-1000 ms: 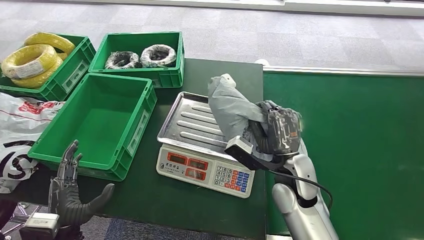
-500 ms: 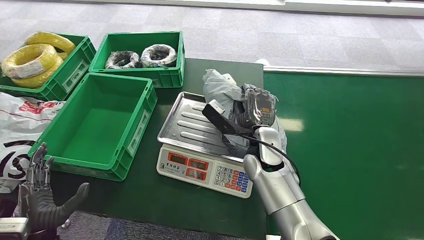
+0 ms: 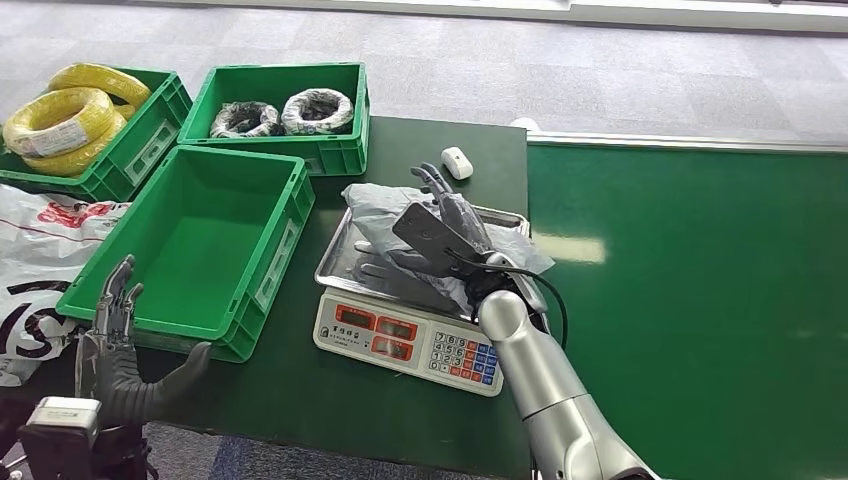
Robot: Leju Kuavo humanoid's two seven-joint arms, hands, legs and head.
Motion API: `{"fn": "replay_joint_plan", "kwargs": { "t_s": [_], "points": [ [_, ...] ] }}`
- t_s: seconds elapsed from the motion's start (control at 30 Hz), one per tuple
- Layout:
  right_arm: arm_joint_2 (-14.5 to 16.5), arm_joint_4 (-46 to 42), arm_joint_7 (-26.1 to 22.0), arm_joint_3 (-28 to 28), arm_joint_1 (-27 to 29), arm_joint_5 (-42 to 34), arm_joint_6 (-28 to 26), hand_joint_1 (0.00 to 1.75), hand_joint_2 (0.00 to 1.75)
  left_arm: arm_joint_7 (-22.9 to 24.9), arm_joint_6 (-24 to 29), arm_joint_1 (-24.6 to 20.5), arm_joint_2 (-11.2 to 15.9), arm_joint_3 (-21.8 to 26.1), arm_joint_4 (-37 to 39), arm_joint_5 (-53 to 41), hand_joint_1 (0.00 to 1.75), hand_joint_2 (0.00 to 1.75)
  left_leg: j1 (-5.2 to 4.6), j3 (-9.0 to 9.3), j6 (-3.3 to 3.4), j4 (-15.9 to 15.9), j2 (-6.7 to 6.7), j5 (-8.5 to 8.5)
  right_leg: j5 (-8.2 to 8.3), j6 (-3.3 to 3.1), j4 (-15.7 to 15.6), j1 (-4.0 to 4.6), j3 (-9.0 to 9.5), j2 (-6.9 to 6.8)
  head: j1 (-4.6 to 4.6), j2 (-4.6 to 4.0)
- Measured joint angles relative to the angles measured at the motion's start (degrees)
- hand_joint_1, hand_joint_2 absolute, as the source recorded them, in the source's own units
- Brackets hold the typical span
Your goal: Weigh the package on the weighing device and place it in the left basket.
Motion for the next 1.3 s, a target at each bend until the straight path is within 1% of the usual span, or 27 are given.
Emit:
{"fn": "replay_joint_plan", "kwargs": {
  "t_s": [0.07, 0.2, 0.3, 0.37, 0.43, 0.53, 0.63, 0.73, 0.93, 1.13, 1.23, 1.3],
  "points": [
    [-0.05, -0.81, -0.02, 0.14, 0.84, -2.71, 0.98, 0.0, 1.75, -0.38, 1.62, -0.68, 1.2, -2.17, 1.27, -0.09, 0.0, 1.75, 0.0, -0.01, 0.0, 0.0, 0.01, 0.0, 0.0, 0.0, 0.0, 0.0, -0.01, 0.0, -0.01, 0.0],
    [-0.21, -1.95, -0.2, 0.48, 1.78, -5.17, 1.93, 0.0, 1.75, -0.55, 3.05, -1.54, 2.93, -5.24, 3.03, -0.28, 0.0, 1.75, 0.01, -0.01, 0.0, -0.01, 0.03, 0.0, 0.0, 0.0, 0.0, 0.01, -0.04, 0.02, -0.01, 0.0],
    [-0.58, -3.16, -1.6, 0.73, 2.79, -8.82, 3.15, 0.0, 1.75, -0.18, 5.05, -2.38, 4.21, -7.66, 4.87, -2.38, 0.0, 1.75, 0.01, -0.01, 0.0, 0.0, 0.01, 0.0, 0.0, 0.0, 0.0, 0.01, -0.05, 0.0, -0.02, 0.0],
    [-1.14, -5.24, -2.4, 1.14, 4.31, -10.75, 2.74, 0.0, 0.87, 0.16, 6.89, -3.28, 5.16, -10.28, 6.82, -4.04, 0.0, 1.75, 0.0, -0.01, 0.0, 0.0, 0.0, 0.0, 0.0, 0.0, -0.01, 0.0, -0.04, -0.01, -0.01, 0.0],
    [-2.18, -9.11, -2.2, 1.7, 6.83, -11.63, 1.1, 0.0, 0.0, 0.62, 8.35, -4.16, 6.06, -13.55, 8.54, -5.36, 0.0, 1.75, -0.01, -0.01, 0.0, 0.01, -0.01, 0.0, 0.0, 0.0, -0.02, 0.0, -0.03, -0.02, 0.0, 0.0],
    [-4.58, -17.95, -1.6, 2.03, 12.55, -13.46, -0.68, 0.0, 0.0, 2.38, 9.91, -4.93, 6.96, -18.53, 9.96, -8.23, 0.0, 1.75, -0.03, -0.05, 0.03, 0.02, -0.03, -0.03, 0.0, 0.0, -0.06, -0.02, -0.03, -0.02, 0.0, 0.0],
    [-6.98, -27.01, -2.0, 1.98, 18.41, -15.67, -1.05, 0.0, 0.0, 4.66, 11.21, -5.65, 7.29, -22.68, 10.78, -11.71, 0.0, 1.75, -0.04, -0.09, 0.05, 0.02, 0.01, -0.1, 0.0, 0.01, -0.09, -0.03, -0.06, 0.0, -0.01, 0.0],
    [-8.66, -32.81, -2.19, 1.91, 21.79, -16.47, -1.06, 0.0, 0.0, 5.78, 11.73, -6.34, 7.35, -25.4, 11.38, -13.04, 0.0, 1.75, -0.03, -0.09, 0.06, 0.01, 0.05, -0.13, 0.0, 0.01, -0.09, -0.02, -0.08, 0.02, -0.01, 0.0],
    [-10.24, -37.88, -2.21, 1.85, 23.89, -16.58, -1.06, 0.0, 0.0, 6.08, 12.1, -7.04, 7.55, -27.54, 12.26, -13.23, 0.0, 1.75, 0.0, -0.03, 0.02, 0.0, 0.02, -0.09, 0.0, 0.0, -0.06, 0.0, -0.04, 0.02, -0.02, 0.0],
    [-11.02, -39.88, -2.46, 1.85, 24.73, -16.61, -1.43, 0.0, 0.0, 6.46, 12.11, -7.46, 7.73, -28.35, 12.62, -13.88, 0.0, 1.75, -0.01, -0.03, 0.02, 0.01, 0.03, -0.08, 0.0, 0.0, -0.06, -0.01, -0.04, 0.02, -0.01, 0.0],
    [-11.92, -41.48, -3.94, 1.62, 26.17, -17.42, -3.01, 0.0, 0.0, 8.32, 12.03, -8.44, 7.75, -29.46, 13.16, -16.69, 0.0, 1.75, -0.02, -0.04, 0.02, 0.03, -0.01, -0.08, -0.01, 0.01, -0.08, -0.01, -0.05, -0.01, -0.01, 0.0],
    [-12.88, -43.52, -6.37, 0.84, 28.25, -19.28, -4.26, 0.0, 0.0, 10.19, 12.36, -9.51, 7.74, -30.72, 13.9, -19.42, 0.0, 1.75, -0.03, -0.06, 0.03, 0.03, -0.02, -0.09, -0.01, 0.01, -0.08, -0.02, -0.05, -0.02, -0.01, 0.0]
  ]
}}
